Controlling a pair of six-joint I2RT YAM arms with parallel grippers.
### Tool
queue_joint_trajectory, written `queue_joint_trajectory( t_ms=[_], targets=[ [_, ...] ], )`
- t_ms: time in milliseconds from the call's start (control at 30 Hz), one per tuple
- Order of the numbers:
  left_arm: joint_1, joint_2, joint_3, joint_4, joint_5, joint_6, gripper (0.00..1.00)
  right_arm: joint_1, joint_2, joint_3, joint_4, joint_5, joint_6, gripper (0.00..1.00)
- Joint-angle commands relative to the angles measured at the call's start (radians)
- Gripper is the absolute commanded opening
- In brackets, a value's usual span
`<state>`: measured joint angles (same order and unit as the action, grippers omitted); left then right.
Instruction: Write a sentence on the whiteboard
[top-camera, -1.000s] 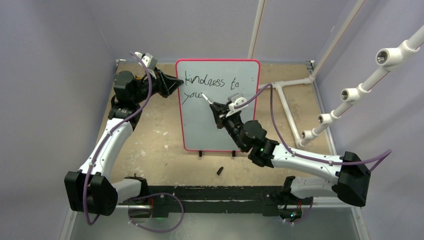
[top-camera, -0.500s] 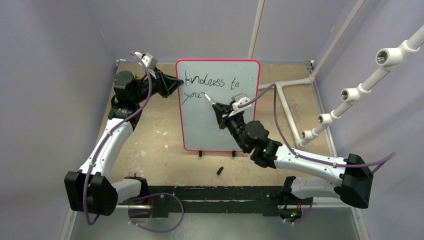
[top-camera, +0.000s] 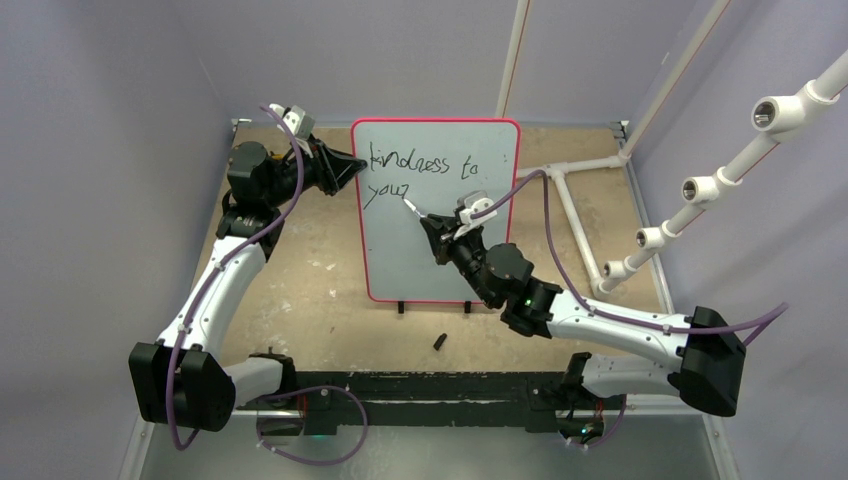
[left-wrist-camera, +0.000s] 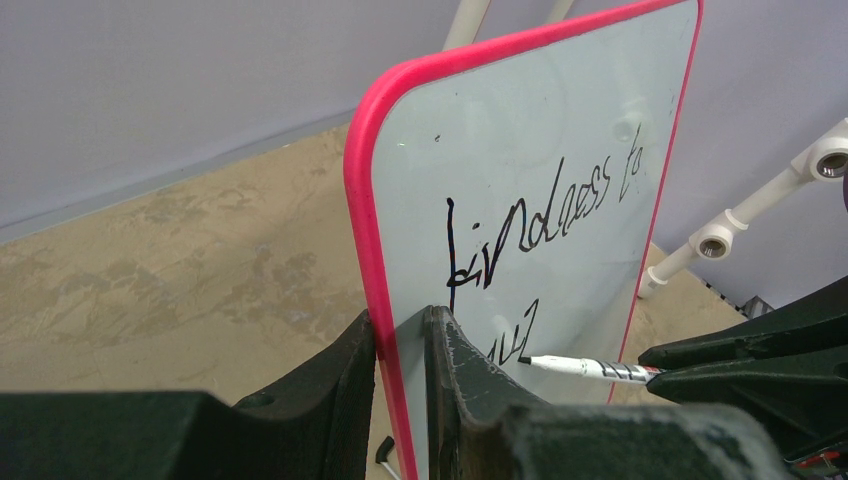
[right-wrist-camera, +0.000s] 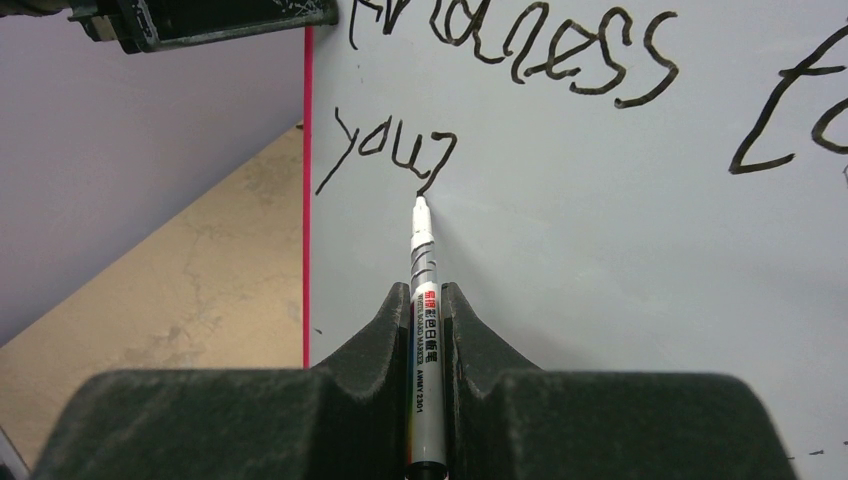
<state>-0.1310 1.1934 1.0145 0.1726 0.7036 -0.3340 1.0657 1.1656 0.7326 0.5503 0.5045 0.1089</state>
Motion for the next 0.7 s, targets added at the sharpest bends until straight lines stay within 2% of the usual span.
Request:
queue_joint_trajectory(
  t_ms=[0,333,667],
  targets=[
    [-0.002,0.009,-0.018,0.007,0.02,-0.003,0.0,-0.006,0.008,-0.005,-0.006,0.011,0.005,0.0],
    [-0.002,0.011,-0.019,0.007,0.02,-0.004,0.0,-0.005,-0.01,-0.002,0.081,0.075,-0.01,0.0],
    [-0.002,0.009,-0.019,0.007,0.02,-0.003,0.0,-0.006,-0.024,0.006,0.06,0.132,-0.017,0.0]
  ],
)
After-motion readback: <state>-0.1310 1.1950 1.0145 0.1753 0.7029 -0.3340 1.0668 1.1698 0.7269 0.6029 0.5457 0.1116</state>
